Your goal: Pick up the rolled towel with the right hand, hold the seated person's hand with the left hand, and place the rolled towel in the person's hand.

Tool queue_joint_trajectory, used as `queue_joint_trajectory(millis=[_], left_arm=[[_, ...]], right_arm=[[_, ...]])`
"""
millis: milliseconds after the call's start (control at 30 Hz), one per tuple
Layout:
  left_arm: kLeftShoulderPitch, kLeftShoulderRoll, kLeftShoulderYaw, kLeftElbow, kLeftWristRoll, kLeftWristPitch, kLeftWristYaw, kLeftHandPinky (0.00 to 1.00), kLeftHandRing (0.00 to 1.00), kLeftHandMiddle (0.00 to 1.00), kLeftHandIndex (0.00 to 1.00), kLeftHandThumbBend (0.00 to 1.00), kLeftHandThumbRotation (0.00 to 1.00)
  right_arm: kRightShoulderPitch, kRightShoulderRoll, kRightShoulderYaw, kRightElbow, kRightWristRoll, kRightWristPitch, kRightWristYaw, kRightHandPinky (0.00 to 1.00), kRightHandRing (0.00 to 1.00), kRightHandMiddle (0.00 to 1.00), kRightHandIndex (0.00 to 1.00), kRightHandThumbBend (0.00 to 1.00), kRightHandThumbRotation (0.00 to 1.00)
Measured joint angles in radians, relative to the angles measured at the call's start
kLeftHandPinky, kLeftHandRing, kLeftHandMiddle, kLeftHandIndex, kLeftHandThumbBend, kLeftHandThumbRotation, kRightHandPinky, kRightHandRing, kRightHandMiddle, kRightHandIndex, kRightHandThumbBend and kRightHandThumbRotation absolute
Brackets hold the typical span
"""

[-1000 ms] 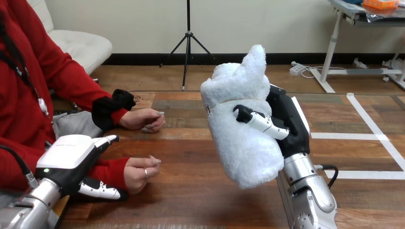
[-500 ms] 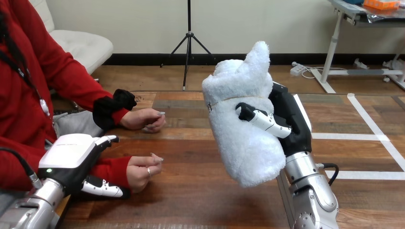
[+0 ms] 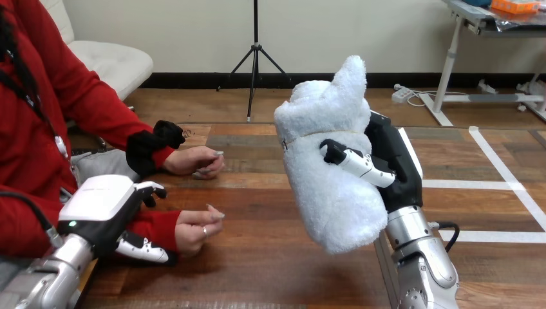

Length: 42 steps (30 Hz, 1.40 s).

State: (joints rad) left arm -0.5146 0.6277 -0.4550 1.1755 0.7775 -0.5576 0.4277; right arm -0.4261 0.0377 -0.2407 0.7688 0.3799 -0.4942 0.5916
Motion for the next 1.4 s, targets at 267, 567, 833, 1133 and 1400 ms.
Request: queue_joint_trajectory(millis=[267,567,833,1133,1400], left_arm=[[-0.017,-0.008,-0.007,-0.003,0.002,0.003,-0.013,0.41,0.44,0.48,0.52,0.92,0.26],[-0.031,-0.010,-0.021,-0.014,0.003,0.002,-0.025,0.36,0.39,0.43,0.46,0.88,0.18],[-0.038,-0.010,-0.034,-0.028,0.001,-0.011,-0.032,0.32,0.35,0.40,0.43,0.85,0.12],[-0.039,-0.009,-0.038,-0.042,0.000,-0.021,-0.038,0.30,0.34,0.39,0.41,0.83,0.06],[-0.039,-0.007,-0.038,-0.044,-0.003,-0.030,-0.043,0.29,0.32,0.37,0.39,0.81,0.02]], right_arm=[[0.010,0.000,0.002,-0.030,0.002,0.013,-0.008,0.00,0.06,0.16,0.23,0.46,0.00],[0.018,0.000,0.004,-0.067,0.009,0.041,-0.009,0.00,0.05,0.14,0.22,0.43,0.00],[0.021,0.003,0.006,-0.086,0.011,0.051,-0.011,0.00,0.05,0.14,0.22,0.42,0.00],[0.022,0.006,0.010,-0.098,0.011,0.057,-0.021,0.00,0.05,0.15,0.22,0.42,0.00],[0.022,0.006,0.010,-0.100,0.015,0.065,-0.022,0.00,0.05,0.15,0.22,0.42,0.00]])
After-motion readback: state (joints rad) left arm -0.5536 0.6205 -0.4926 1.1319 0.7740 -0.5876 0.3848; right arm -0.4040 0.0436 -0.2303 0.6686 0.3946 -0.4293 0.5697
